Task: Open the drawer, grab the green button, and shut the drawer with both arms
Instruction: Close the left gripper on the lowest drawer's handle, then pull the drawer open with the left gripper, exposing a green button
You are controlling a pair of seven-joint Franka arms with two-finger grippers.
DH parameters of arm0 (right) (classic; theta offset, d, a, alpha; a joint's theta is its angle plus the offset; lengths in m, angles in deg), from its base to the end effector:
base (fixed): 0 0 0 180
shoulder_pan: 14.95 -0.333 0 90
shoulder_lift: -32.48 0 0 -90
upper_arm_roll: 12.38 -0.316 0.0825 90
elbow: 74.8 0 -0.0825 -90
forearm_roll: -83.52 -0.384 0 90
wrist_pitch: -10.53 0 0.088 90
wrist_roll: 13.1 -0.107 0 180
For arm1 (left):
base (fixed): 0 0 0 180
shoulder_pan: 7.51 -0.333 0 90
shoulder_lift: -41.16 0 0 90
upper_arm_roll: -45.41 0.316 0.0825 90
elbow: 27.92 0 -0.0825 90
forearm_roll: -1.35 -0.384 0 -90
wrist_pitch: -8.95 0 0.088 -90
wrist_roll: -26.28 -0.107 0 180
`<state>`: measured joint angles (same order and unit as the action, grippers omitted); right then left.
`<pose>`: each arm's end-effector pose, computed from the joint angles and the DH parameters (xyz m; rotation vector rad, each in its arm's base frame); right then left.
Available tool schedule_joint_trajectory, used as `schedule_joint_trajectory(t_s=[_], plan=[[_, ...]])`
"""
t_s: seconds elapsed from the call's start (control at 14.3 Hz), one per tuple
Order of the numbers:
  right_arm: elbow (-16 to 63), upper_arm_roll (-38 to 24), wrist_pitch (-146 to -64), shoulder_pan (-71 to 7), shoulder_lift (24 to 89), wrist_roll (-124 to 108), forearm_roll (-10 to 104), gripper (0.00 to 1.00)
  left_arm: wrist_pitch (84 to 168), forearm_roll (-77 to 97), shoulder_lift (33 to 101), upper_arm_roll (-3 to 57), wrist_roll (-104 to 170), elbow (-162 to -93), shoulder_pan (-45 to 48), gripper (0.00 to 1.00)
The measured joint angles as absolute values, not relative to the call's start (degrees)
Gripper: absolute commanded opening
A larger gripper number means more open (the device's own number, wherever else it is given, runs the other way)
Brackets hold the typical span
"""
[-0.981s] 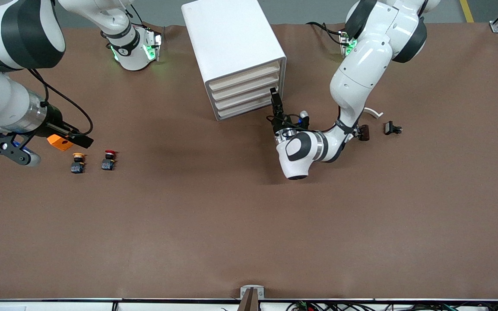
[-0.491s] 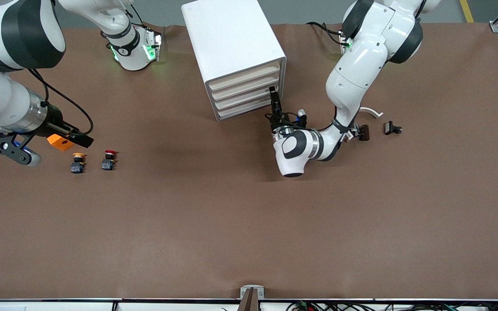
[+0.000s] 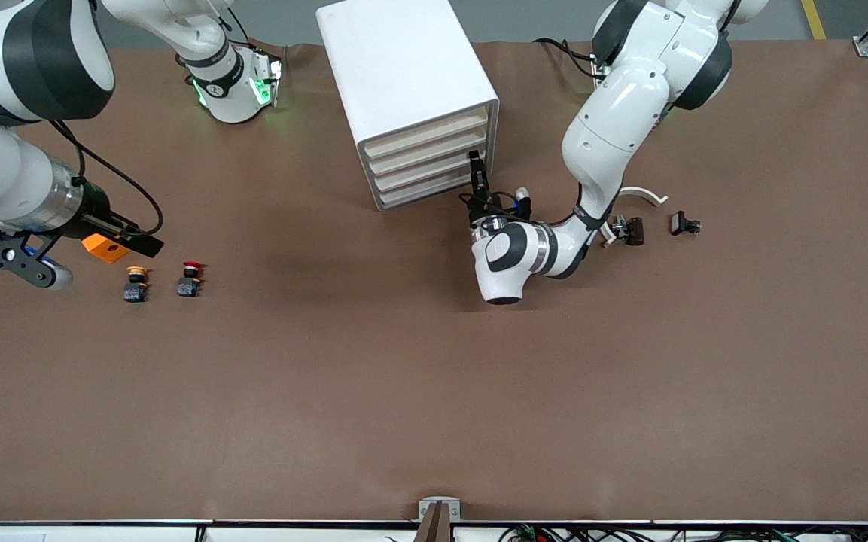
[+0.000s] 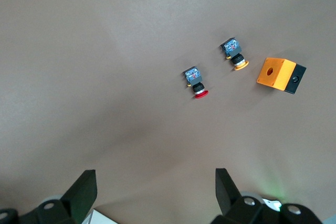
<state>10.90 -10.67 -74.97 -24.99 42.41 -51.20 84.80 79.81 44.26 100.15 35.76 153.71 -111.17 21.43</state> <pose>0.5877 0.0849 0.5537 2.9361 -0.7801 -0.2308 0.4032 -0.4209 0.0947 -1.1106 -1.4083 1.1931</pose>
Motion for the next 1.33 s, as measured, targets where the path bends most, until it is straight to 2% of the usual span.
schedule_joint_trajectory(t_s=[0.28,0.77,1.33], plan=[[10.9,-10.7,-75.0,-25.0,42.4,-51.1,84.8,1.00,79.8,44.3,100.2,35.8,153.6,-111.1,21.5,0.09],[10.9,-10.9,-75.0,-25.1,42.4,-51.1,84.8,1.00,79.8,44.3,100.2,35.9,153.6,-110.8,20.7,0.10],[10.9,-11.0,-75.0,-25.1,42.4,-51.1,84.8,1.00,79.8,44.1,100.2,36.4,153.7,-108.8,15.7,0.10]])
